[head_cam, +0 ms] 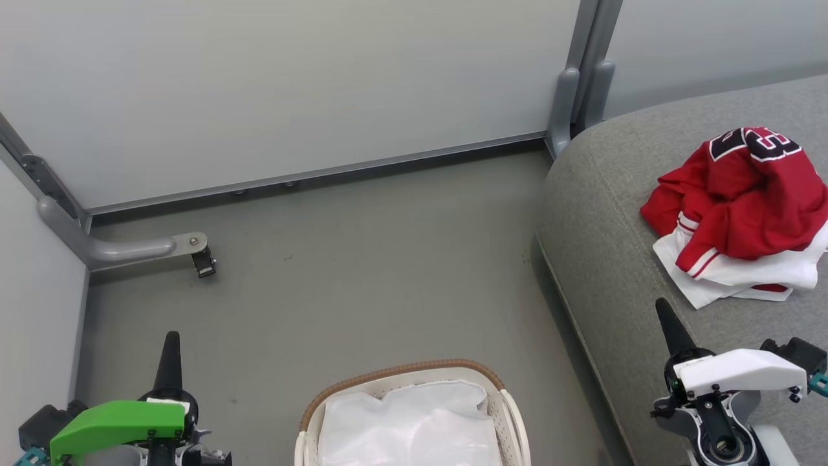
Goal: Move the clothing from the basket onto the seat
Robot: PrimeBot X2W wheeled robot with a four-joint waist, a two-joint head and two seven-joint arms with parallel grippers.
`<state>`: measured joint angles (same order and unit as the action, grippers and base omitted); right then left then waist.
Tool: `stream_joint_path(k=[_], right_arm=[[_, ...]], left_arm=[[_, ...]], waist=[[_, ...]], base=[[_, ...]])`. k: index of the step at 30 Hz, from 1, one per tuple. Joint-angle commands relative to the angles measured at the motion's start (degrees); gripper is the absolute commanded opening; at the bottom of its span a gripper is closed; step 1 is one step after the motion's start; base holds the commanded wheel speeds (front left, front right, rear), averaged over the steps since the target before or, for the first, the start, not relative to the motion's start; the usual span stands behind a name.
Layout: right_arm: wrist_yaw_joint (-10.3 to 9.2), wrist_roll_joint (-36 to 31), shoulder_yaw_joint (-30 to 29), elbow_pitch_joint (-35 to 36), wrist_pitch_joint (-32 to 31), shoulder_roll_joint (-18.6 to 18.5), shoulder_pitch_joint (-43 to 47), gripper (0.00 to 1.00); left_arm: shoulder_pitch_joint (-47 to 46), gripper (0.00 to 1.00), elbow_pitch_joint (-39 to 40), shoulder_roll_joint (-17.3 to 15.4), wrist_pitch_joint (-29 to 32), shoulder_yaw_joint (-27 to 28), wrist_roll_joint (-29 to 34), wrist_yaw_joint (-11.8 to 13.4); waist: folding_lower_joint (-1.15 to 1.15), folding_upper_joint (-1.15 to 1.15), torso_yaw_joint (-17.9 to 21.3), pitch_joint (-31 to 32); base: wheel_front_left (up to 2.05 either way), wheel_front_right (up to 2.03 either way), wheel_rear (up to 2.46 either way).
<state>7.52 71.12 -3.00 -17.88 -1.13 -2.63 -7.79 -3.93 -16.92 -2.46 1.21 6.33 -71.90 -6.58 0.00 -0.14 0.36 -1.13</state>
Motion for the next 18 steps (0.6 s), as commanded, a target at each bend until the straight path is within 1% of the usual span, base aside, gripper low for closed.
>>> stream_joint_path(k=[1,18], right_arm=[[-0.03,1.55,-0.39,0.78,-0.48,-0.30,0.20,0.00],[-0.03,9.79,-1.81,2.04,-2.63,-0.34,0.85,0.00]], left_arm=[[-1.31,0.00,0.66,-0.48,0.38,0.22,-1.59,-0.35],[-2.11,0.00,1.51,-0.55,2.55,0.28,-9.52,-0.60]], waist=[[0.00,0.09,-0.02,0.04],[0.00,0.10,-0.14,0.42]], base=[[0.00,0.00,0.00],[0.00,0.00,0.00]])
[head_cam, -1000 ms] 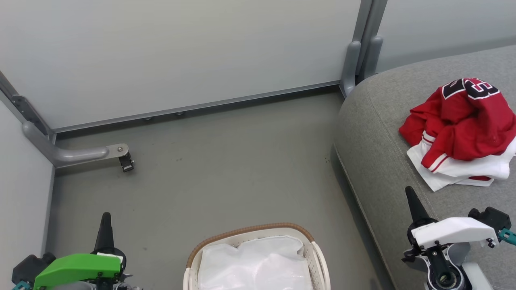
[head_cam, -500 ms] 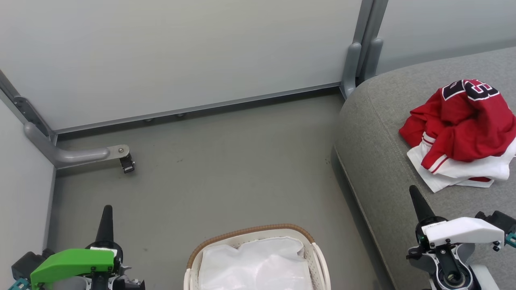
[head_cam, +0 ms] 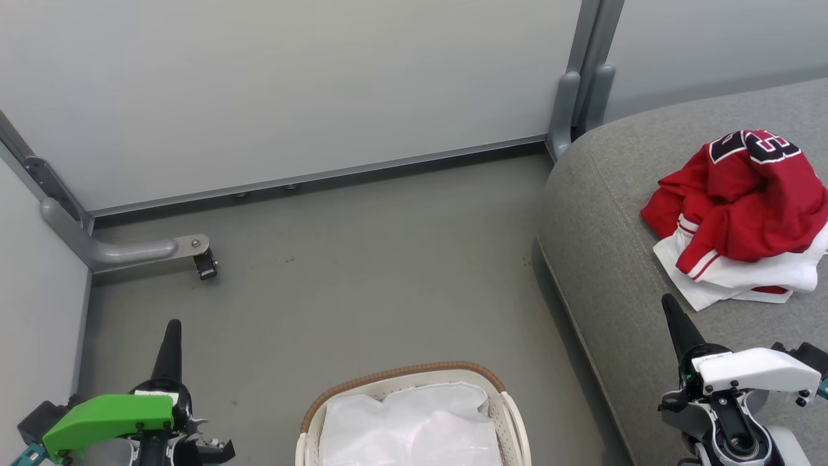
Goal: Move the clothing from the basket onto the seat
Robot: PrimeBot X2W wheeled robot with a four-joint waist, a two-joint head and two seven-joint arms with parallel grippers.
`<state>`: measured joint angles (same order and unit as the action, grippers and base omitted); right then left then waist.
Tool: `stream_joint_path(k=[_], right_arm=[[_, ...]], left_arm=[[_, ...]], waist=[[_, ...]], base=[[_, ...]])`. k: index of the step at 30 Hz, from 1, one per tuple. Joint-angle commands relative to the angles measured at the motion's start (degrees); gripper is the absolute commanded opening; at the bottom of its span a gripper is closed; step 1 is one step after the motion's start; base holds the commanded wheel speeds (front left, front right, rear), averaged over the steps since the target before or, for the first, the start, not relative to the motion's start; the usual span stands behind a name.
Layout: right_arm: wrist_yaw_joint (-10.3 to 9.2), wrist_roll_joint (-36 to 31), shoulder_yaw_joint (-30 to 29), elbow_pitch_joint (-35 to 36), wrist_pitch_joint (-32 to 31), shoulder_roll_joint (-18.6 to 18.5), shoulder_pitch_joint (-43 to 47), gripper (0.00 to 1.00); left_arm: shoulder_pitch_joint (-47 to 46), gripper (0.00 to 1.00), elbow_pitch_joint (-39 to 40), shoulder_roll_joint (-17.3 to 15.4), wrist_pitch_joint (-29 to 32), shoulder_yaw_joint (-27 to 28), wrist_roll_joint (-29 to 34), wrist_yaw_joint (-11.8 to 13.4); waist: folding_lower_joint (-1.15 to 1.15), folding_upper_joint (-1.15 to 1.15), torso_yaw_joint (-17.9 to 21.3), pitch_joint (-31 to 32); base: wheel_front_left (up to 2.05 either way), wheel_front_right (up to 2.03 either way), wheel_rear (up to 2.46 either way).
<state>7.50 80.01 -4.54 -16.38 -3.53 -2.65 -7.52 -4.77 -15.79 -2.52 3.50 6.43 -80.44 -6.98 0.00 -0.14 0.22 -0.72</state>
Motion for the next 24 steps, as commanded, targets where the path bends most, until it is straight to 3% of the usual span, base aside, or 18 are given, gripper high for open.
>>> stream_joint_path(k=[1,24], right_arm=[[-0.01,1.39,-0.36,0.62,-0.37,-0.32,0.60,0.00],[-0.01,11.02,-2.01,2.06,-2.89,-0.36,1.24,0.00]], left_arm=[[-1.34,0.00,0.44,-0.49,0.43,0.19,-1.43,-0.23],[-2.15,0.00,1.51,-0.54,2.93,0.27,-10.62,-0.60]], waist=[[0.00,0.11,-0.02,0.03],[0.00,0.13,-0.19,0.56]], base=[[0.00,0.00,0.00],[0.00,0.00,0.00]])
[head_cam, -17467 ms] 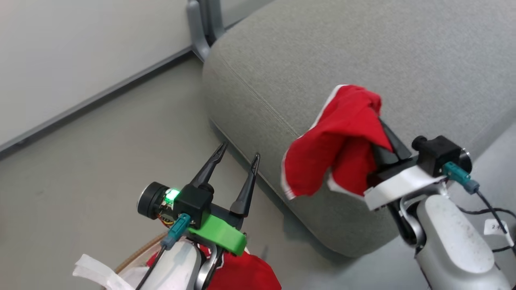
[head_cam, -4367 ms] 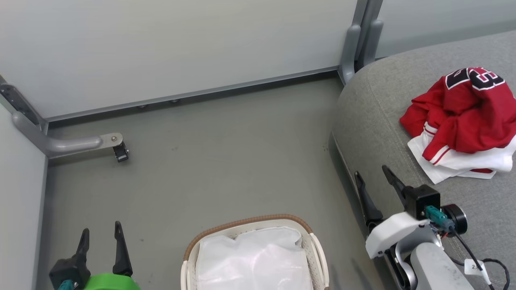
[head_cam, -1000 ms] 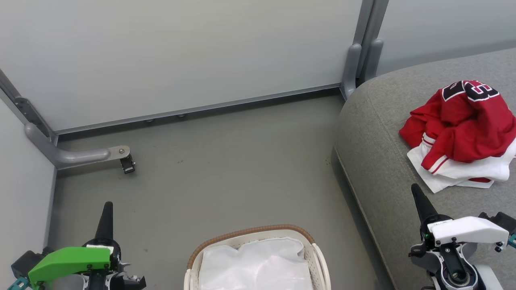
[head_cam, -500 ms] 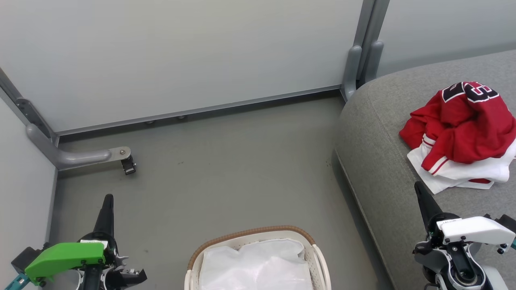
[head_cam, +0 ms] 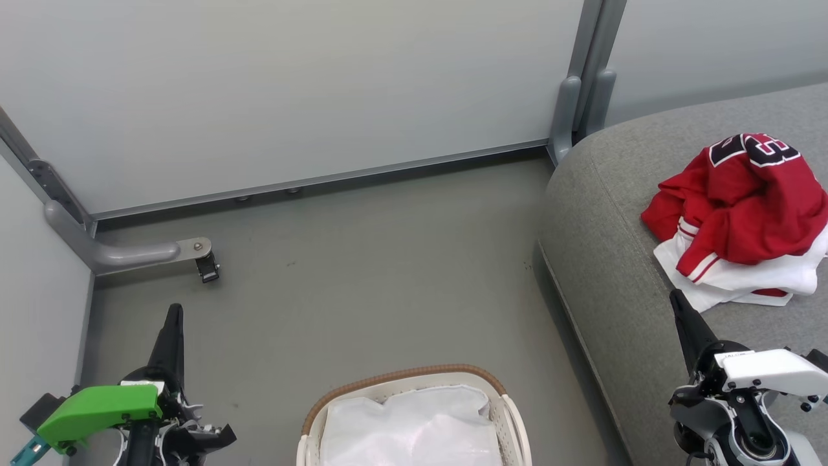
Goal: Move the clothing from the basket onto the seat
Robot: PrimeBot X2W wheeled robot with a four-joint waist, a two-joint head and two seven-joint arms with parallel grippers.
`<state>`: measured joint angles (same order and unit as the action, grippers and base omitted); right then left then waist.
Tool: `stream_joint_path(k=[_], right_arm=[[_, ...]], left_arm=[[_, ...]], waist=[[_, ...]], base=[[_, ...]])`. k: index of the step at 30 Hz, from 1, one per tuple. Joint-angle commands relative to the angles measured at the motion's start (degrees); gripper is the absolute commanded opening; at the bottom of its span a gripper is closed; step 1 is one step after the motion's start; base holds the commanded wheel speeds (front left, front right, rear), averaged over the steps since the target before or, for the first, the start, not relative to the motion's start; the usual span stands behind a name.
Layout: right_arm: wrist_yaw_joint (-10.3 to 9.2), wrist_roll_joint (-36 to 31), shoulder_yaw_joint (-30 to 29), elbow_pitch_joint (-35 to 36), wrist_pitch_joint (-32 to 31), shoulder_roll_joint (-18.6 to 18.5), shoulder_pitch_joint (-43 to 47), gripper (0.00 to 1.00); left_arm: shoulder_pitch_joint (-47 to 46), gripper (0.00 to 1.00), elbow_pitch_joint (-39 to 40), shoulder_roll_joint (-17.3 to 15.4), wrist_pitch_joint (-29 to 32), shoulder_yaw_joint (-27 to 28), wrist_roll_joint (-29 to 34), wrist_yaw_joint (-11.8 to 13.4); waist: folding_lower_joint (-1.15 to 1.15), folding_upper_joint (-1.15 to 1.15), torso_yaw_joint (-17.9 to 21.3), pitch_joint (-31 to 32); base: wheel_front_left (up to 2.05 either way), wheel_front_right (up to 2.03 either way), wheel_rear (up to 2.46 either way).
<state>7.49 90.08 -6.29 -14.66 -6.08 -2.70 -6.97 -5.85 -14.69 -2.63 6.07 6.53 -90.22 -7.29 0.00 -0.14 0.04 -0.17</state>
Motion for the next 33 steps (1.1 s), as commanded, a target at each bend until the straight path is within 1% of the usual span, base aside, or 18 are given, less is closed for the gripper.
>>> stream_joint_path(k=[1,5,33], right_arm=[[-0.01,1.26,-0.32,0.39,-0.44,-0.32,0.72,0.00],[0.00,2.52,-0.54,0.56,-0.71,-0.33,0.76,0.00],[0.00,2.34,-0.48,0.54,-0.70,-0.33,0.73,0.00]], left_arm=[[-1.05,0.00,0.42,-0.44,0.47,0.16,-1.20,-0.30],[-1.17,0.00,0.56,-0.44,0.81,0.17,-2.38,-0.35],[-1.09,0.00,0.50,-0.43,0.75,0.15,-2.22,-0.33]], waist=[[0.00,0.13,-0.01,0.03],[0.00,0.14,-0.04,0.12],[0.00,0.14,-0.04,0.12]], base=[[0.00,0.00,0.00],[0.00,0.00,0.00],[0.00,0.00,0.00]])
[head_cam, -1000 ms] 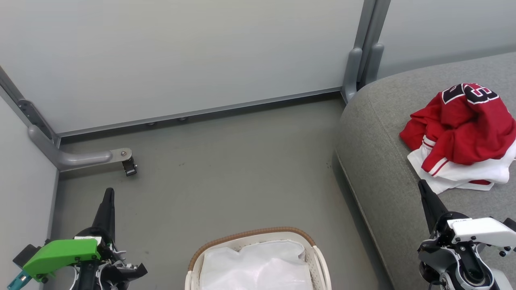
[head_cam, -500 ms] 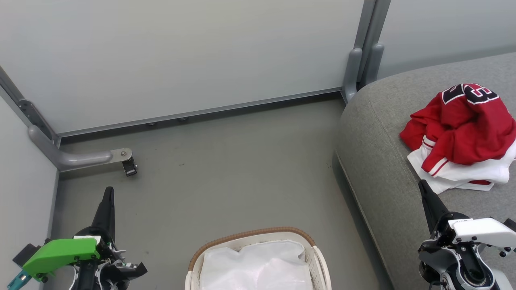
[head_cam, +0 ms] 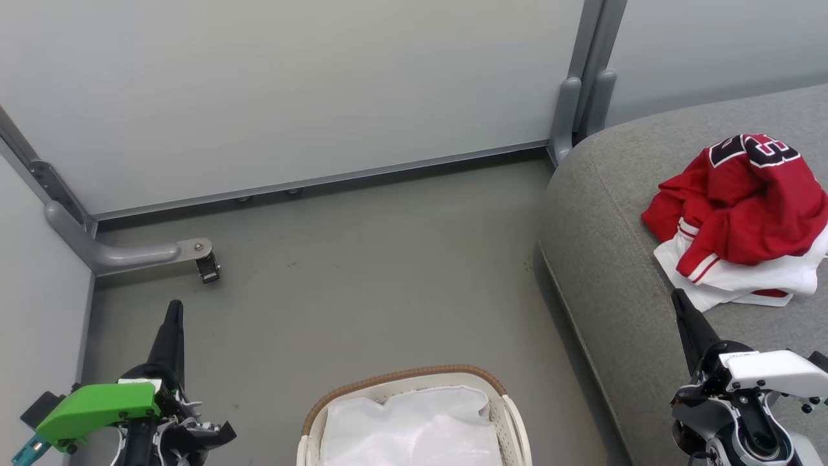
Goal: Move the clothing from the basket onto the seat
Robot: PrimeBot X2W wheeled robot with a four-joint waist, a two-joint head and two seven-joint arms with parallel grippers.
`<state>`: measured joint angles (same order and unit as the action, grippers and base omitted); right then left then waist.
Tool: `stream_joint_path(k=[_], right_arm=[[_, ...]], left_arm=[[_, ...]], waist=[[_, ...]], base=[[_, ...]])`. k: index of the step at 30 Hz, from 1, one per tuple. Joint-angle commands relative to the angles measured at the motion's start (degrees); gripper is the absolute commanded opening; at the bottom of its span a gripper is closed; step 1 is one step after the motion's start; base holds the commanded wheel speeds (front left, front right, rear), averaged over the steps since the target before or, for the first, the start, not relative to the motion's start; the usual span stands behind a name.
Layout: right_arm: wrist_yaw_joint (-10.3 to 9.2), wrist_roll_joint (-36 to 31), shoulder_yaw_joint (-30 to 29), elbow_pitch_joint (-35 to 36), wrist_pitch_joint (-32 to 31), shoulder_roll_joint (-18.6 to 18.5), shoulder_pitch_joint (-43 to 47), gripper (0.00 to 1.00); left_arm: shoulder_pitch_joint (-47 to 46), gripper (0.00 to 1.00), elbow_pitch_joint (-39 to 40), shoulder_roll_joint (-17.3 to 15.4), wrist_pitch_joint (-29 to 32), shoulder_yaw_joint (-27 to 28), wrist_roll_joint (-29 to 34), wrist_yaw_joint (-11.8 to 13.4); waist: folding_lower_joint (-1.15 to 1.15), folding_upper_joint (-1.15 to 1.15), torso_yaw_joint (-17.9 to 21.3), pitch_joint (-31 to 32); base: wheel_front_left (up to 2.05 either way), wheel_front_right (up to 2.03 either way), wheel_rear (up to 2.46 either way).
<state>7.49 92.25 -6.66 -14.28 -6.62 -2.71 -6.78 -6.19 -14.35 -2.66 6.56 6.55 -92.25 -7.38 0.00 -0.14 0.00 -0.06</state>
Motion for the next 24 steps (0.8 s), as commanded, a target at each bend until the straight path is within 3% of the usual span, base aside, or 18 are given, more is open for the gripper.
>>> stream_joint_path(k=[1,24], right_arm=[[0.00,0.18,-0.11,0.15,-0.16,-0.32,0.54,0.00],[0.00,0.19,-0.09,0.15,-0.14,-0.32,0.54,0.00]], left_arm=[[-0.75,0.00,0.16,-0.40,0.26,0.13,-0.19,-0.24],[-0.74,0.00,0.16,-0.40,0.25,0.12,-0.20,-0.24]], waist=[[0.00,0.14,0.00,0.00],[0.00,0.14,0.00,0.00]], base=[[0.00,0.00,0.00],[0.00,0.00,0.00]])
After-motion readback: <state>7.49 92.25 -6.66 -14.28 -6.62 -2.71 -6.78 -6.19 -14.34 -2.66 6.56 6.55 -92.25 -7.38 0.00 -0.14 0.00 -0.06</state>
